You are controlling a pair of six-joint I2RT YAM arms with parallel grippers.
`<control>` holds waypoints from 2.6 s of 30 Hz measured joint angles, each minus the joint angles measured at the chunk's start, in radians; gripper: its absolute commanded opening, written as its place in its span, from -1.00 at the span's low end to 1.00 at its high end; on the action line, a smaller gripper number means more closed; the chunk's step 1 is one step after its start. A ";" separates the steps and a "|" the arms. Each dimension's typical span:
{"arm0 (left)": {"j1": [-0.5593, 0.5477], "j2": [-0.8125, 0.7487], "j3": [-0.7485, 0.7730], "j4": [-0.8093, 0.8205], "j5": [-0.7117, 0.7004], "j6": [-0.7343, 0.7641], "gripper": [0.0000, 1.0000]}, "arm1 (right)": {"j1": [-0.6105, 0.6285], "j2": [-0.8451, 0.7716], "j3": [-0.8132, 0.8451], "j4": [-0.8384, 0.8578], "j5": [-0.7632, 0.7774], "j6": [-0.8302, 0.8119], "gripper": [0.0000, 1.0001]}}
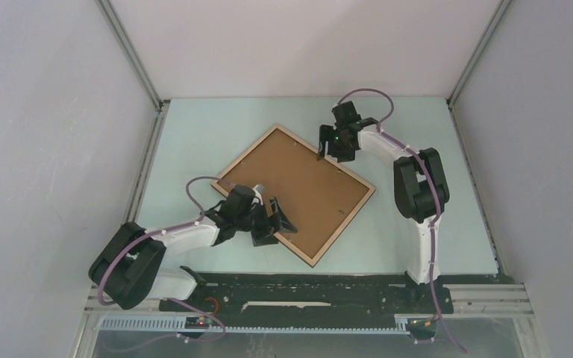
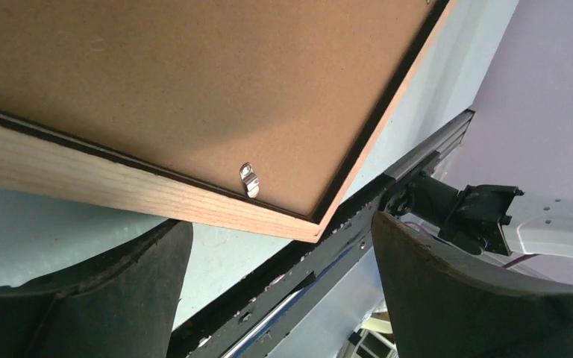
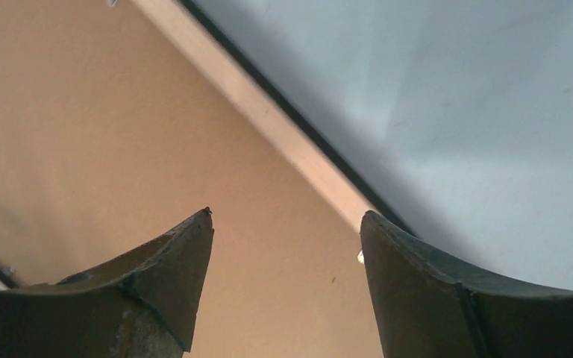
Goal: Put the photo into the frame
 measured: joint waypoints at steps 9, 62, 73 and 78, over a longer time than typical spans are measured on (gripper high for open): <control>0.006 -0.064 0.153 -0.237 -0.002 0.130 0.89 | -0.002 -0.267 -0.145 -0.092 0.038 -0.015 0.64; 0.630 0.718 0.950 -0.454 0.009 0.418 0.92 | 0.111 -0.529 -0.772 0.064 0.145 0.175 0.26; 0.630 0.717 0.948 -0.433 0.006 0.411 0.93 | 0.098 -0.517 -0.749 0.023 0.157 0.226 -0.51; 0.630 0.714 0.941 -0.420 0.001 0.410 0.94 | 0.085 -0.517 -0.745 0.021 0.156 0.277 -0.53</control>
